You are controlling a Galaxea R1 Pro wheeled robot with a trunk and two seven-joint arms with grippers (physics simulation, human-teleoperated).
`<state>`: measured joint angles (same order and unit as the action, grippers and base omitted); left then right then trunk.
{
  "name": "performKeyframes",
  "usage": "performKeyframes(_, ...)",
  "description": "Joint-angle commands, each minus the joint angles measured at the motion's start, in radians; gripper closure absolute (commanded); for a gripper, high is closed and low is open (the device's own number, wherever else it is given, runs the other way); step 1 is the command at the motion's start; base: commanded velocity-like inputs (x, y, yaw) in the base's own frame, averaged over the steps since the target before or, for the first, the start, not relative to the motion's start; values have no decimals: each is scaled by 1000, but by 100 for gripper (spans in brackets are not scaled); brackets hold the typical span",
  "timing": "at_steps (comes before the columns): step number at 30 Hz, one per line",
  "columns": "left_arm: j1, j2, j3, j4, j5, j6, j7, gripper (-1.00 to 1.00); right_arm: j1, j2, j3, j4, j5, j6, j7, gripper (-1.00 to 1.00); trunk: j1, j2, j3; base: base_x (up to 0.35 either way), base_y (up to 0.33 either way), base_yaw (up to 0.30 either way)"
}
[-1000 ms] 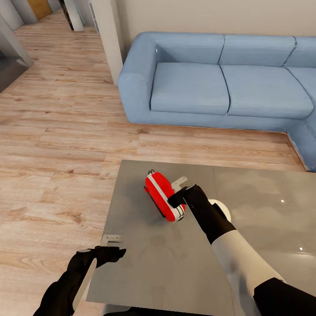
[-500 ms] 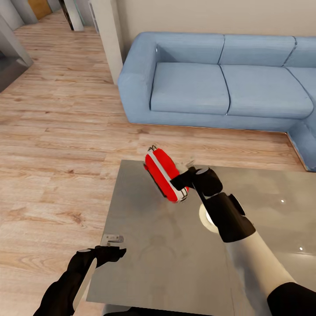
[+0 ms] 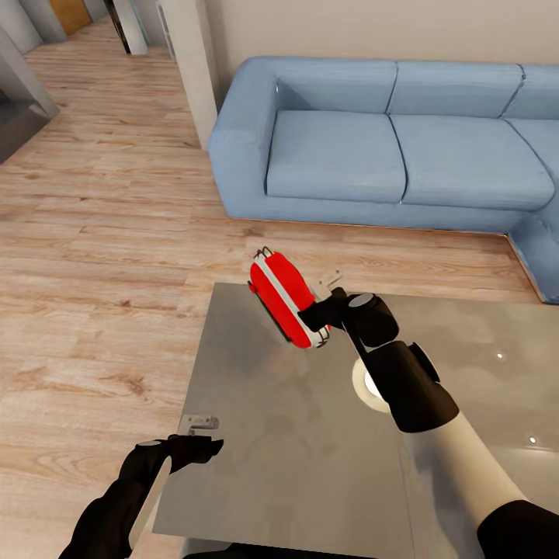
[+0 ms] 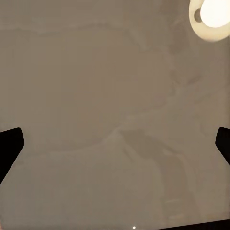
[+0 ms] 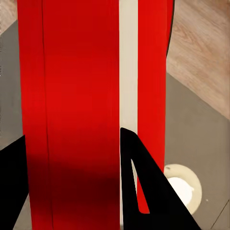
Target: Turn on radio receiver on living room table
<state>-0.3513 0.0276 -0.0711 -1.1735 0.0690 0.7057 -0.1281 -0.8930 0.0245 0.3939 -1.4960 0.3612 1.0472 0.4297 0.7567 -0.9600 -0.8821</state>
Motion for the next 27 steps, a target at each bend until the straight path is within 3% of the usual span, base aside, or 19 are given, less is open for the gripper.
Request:
performKeyframes(1,0,0,0,0,0,0,0,-100,0,-1,0,-1,0,0,0,100,0,0,0,0,0,0)
performKeyframes(4,0,0,0,0,0,0,-1,-100,0,-10,1,-1,2,0,-1,100,0,0,0,0,0,0)
performKeyframes(12,0,0,0,-20,2,3,-2,-100,1,-91,0,-9,86,0,-11,100,0,0,0,0,0,0)
performKeyframes(14,0,0,-1,-31,3,5,-2,-100,6,-136,-1,-11,116,0,-14,100,0,0,0,0,0,0)
performKeyframes(21,0,-1,-2,-36,3,7,-2,-100,15,-222,-2,-13,132,-13,-46,100,0,0,0,0,0,0)
performKeyframes(27,0,-3,-3,-37,3,8,-2,-100,67,-235,-2,-13,133,-44,-176,100,0,0,0,0,0,0)
